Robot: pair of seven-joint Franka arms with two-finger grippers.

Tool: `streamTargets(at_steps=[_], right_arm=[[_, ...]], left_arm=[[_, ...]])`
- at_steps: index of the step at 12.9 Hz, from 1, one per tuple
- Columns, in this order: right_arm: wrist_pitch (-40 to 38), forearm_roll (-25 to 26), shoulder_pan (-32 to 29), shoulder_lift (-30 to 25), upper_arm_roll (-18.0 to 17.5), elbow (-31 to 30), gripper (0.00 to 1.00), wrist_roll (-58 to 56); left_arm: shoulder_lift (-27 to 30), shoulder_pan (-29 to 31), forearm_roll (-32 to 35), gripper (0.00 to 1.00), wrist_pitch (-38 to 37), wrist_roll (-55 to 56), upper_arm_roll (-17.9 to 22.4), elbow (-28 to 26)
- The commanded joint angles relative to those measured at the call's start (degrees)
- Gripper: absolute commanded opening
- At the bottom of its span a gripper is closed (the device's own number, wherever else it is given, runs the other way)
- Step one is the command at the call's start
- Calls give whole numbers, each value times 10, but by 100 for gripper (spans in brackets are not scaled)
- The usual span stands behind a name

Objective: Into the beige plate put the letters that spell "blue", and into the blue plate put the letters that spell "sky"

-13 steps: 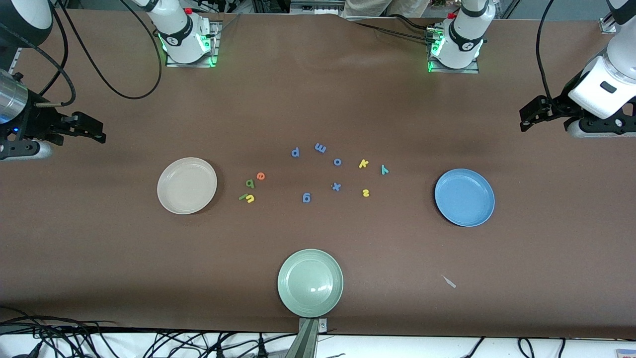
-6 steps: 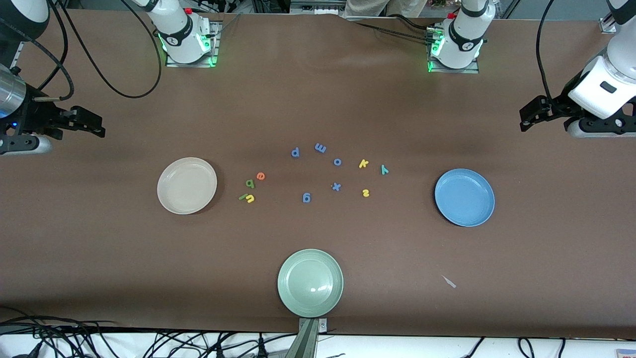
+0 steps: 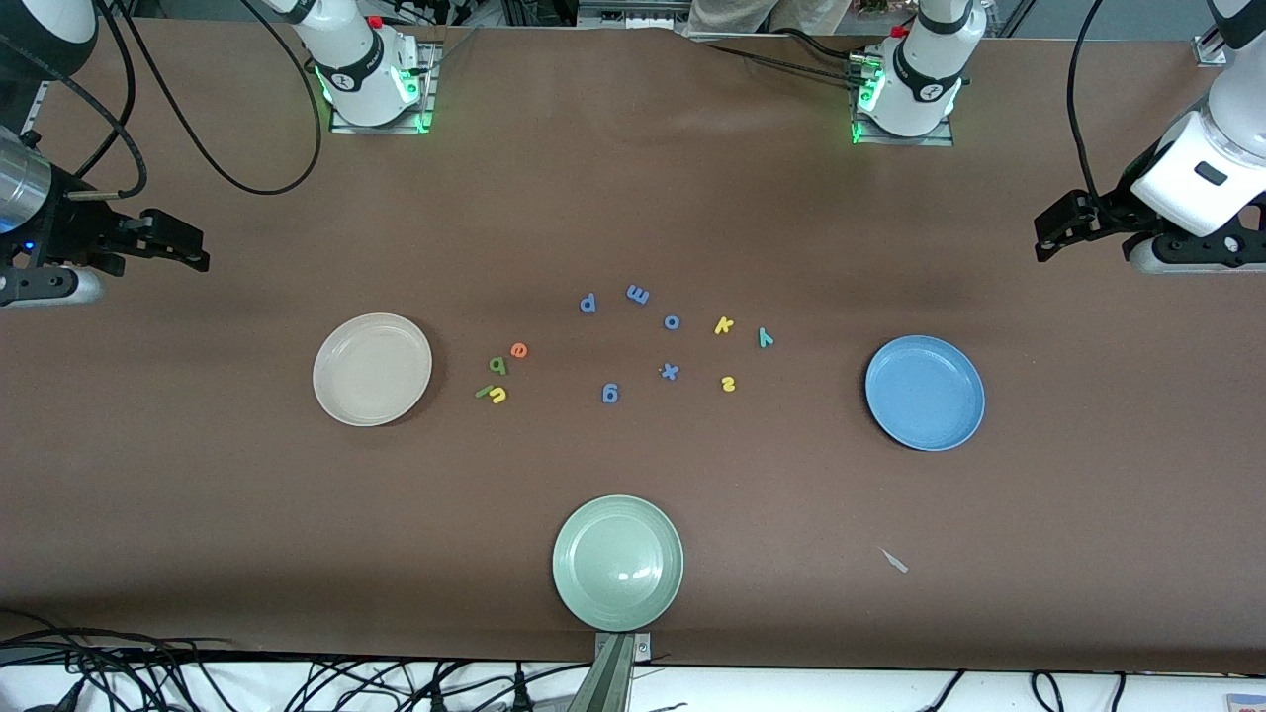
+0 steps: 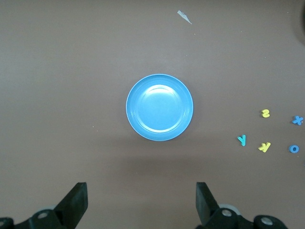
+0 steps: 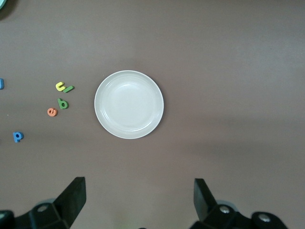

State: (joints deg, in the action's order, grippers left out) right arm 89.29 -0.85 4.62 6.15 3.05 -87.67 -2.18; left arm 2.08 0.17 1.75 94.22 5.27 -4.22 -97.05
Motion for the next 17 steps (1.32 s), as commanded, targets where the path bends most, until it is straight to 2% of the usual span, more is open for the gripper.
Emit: streamTargets(at_steps=[1,17], right_arm=[[-11,7,-2,-8,-2,2,100,-3],[-11,7,0,-13,-7,-8,100,6]], left_arm=[[4,4,10,100,-11,3,-3,5],[4,4,9,100,-11,3,-1,6]])
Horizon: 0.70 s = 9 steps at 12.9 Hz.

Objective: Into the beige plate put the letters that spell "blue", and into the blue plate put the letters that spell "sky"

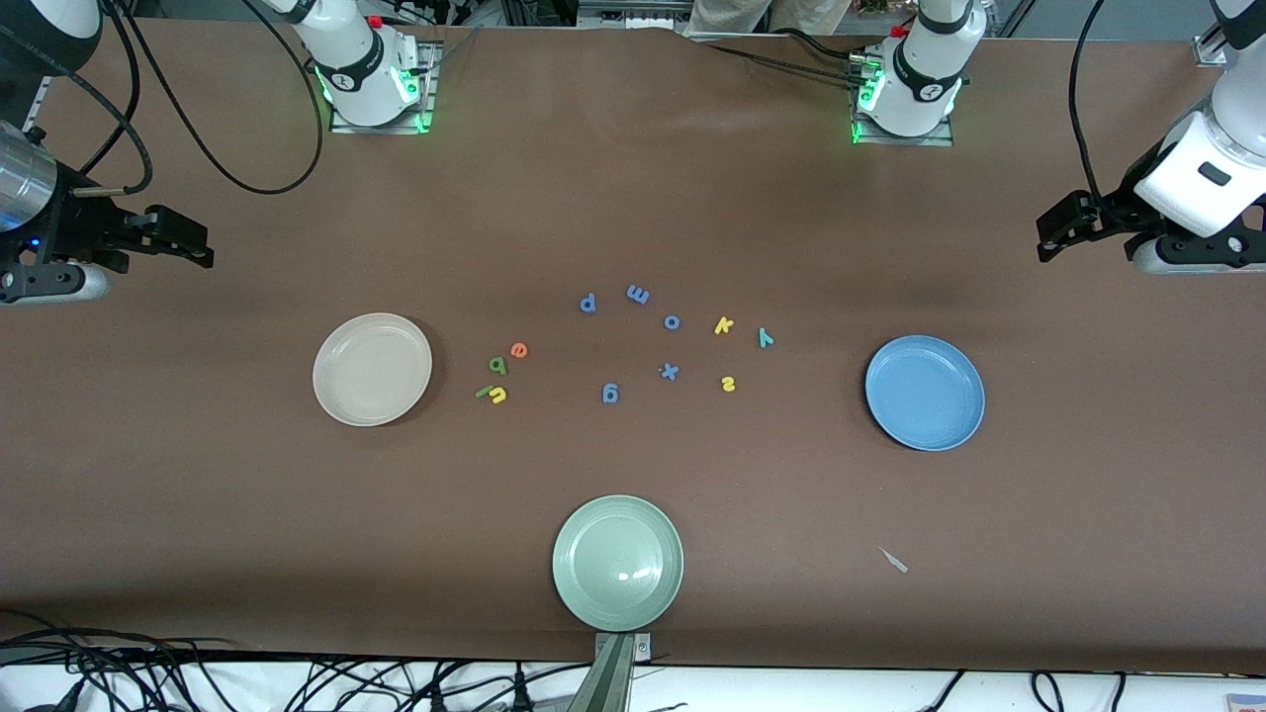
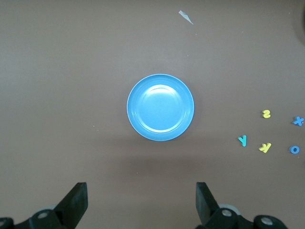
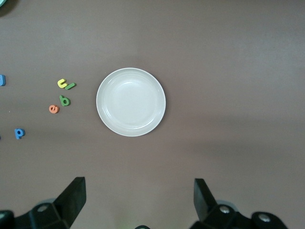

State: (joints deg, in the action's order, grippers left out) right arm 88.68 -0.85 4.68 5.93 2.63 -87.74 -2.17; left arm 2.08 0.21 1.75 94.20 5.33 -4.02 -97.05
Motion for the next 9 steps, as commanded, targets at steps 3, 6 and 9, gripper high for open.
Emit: streamTargets(at_steps=[3,6,9], right_arm=[[-6,7,0,-12,-3,-9,100,6],[-10,8,2,-14,-4,-9,100,6],[-10,13,2,-16,-4,-9,100,5]], left_arm=[[4,3,9,100,-11,1,-3,6],[4,3,9,100,-11,0,-3,6],[4,3,9,100,-11,-1,-3,6]])
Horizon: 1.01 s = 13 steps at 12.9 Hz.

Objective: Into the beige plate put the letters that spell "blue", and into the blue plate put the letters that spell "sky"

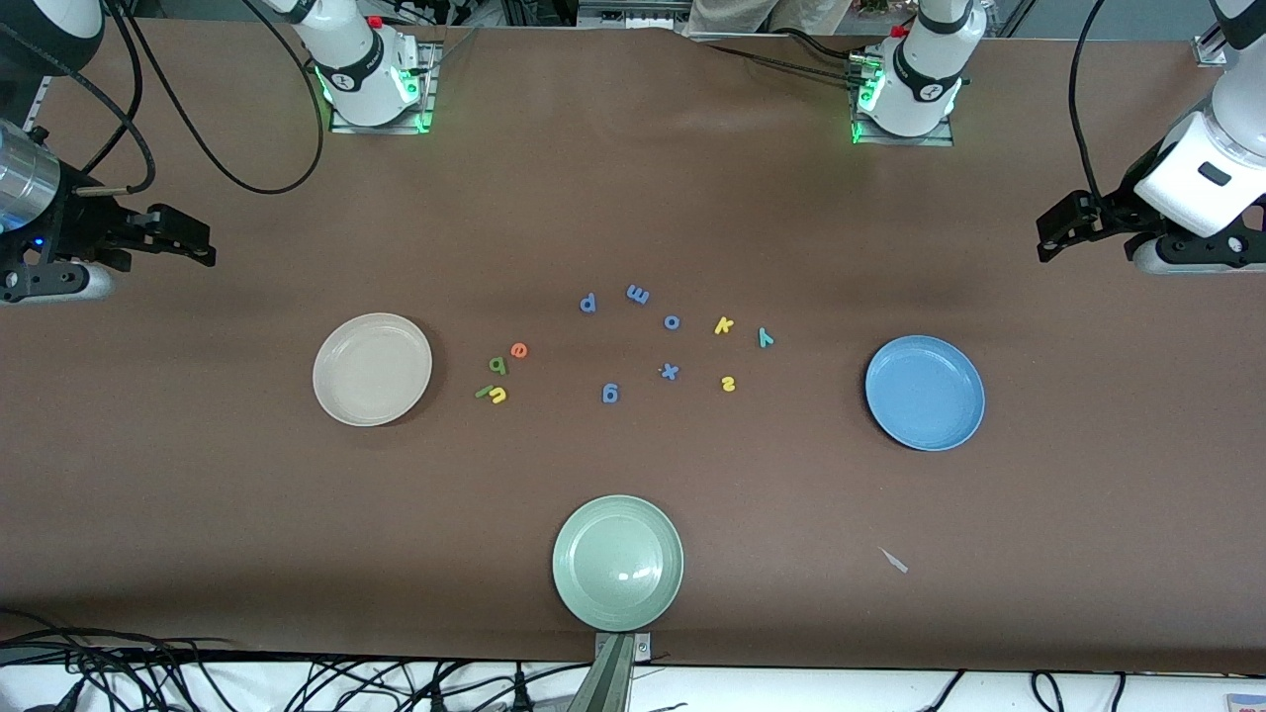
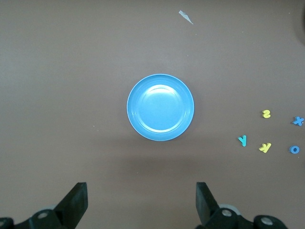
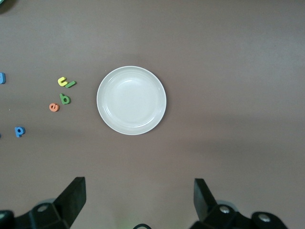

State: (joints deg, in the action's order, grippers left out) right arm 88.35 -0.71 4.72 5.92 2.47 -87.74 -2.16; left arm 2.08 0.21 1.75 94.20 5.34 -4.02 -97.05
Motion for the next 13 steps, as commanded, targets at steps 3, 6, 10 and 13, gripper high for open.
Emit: streamTargets(at_steps=[3,6,10,13], right_arm=[[-5,12,1,-35,-2,-29,100,5],[-4,12,1,-37,-2,-31,100,5],[-1,12,1,-35,-2,-32,100,6],[1,12,1,-34,-2,-32,100,6]], left_arm=[[4,3,10,100,-11,-1,-3,6],[4,3,9,100,-12,-1,-3,6],[4,4,9,100,-12,-2,-3,6],[4,3,10,100,-11,-2,-3,6]])
